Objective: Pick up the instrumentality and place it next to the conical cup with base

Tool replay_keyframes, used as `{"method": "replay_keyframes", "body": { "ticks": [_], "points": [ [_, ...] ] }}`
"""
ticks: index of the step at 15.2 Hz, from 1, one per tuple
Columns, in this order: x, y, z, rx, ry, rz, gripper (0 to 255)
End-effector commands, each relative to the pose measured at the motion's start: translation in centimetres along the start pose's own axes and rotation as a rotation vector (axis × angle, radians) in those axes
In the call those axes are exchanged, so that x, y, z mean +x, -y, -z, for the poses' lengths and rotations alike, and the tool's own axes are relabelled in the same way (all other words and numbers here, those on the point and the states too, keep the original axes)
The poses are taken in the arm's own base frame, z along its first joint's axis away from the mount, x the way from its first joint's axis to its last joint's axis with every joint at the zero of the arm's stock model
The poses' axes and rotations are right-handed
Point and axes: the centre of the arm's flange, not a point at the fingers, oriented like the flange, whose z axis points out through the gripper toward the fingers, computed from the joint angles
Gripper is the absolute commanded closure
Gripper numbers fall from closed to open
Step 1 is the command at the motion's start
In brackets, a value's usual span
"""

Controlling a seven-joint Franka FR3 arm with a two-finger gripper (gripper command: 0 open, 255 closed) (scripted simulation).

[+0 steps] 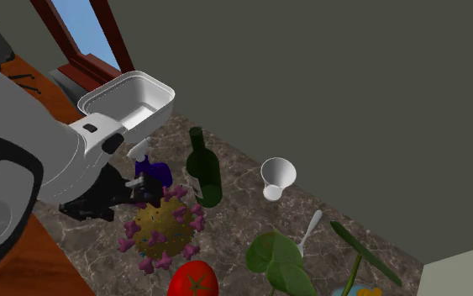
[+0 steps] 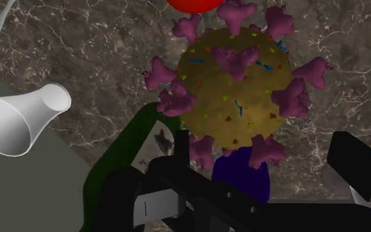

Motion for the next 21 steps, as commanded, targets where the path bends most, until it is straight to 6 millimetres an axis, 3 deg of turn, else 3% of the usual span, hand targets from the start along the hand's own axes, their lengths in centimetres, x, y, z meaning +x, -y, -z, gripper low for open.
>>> {"method": "replay_keyframes", "body": {
  "ticks": [1,21],
  "points": [
    [0.7,-1.8,-2.0,-0.013,0.000,0.003,0],
    [7.3,-21.7,-15.6,-0.131,0.009,0.019,0]
  ]
}}
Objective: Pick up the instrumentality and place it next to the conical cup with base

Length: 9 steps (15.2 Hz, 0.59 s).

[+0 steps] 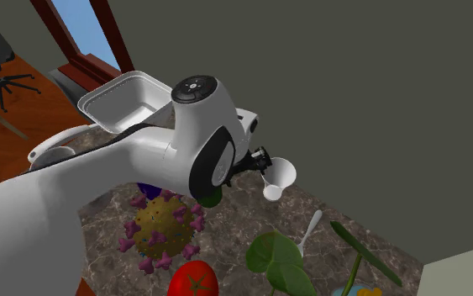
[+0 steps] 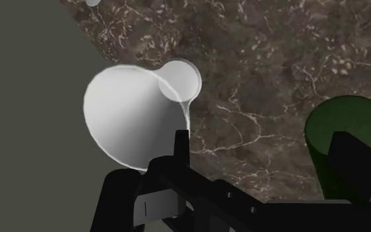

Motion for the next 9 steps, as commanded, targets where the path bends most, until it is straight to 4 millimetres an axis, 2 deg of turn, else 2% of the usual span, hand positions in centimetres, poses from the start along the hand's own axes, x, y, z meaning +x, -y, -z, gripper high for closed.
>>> {"method": "replay_keyframes", "body": {
  "ticks": [1,3,9],
  "points": [
    [0.7,-1.7,-1.5,-0.013,0.001,0.002,0],
    [1.3,-3.7,-3.0,-0.025,0.002,0.004,0],
    [1.4,-4.0,-5.8,-0.026,0.002,0.004,0]
  ]
}}
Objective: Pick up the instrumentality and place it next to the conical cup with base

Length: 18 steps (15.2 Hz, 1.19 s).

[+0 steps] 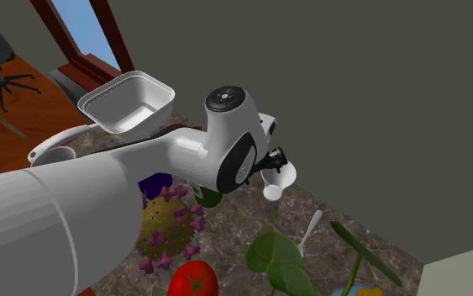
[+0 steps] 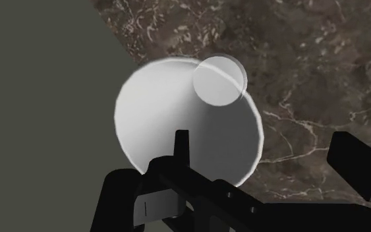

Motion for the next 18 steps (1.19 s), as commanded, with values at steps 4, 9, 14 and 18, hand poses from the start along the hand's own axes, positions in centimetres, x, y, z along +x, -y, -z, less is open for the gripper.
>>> {"method": "replay_keyframes", "body": {
  "ticks": [4,9,14,18],
  "points": [
    [0.05,-0.07,-1.85,0.000,0.000,0.000,0],
    [0.05,-0.07,-1.85,0.000,0.000,0.000,0],
    [0.06,-0.07,-1.85,0.000,0.000,0.000,255],
    [0.05,-0.07,-1.85,0.000,0.000,0.000,255]
  ]
}}
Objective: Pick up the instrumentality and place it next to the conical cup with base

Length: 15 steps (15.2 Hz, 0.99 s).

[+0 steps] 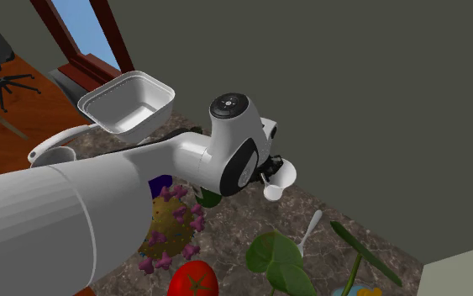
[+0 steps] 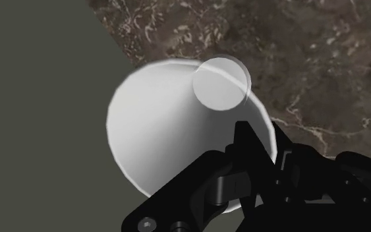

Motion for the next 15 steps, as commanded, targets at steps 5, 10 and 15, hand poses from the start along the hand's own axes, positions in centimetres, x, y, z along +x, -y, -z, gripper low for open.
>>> {"method": "replay_keyframes", "body": {
  "ticks": [5,10,15],
  "points": [
    [0.1,-0.5,1.5,0.000,0.000,0.000,255],
    [0.2,-1.3,4.0,0.000,0.000,0.000,255],
    [0.4,-2.1,6.5,0.000,0.000,0.000,255]
  ]
}}
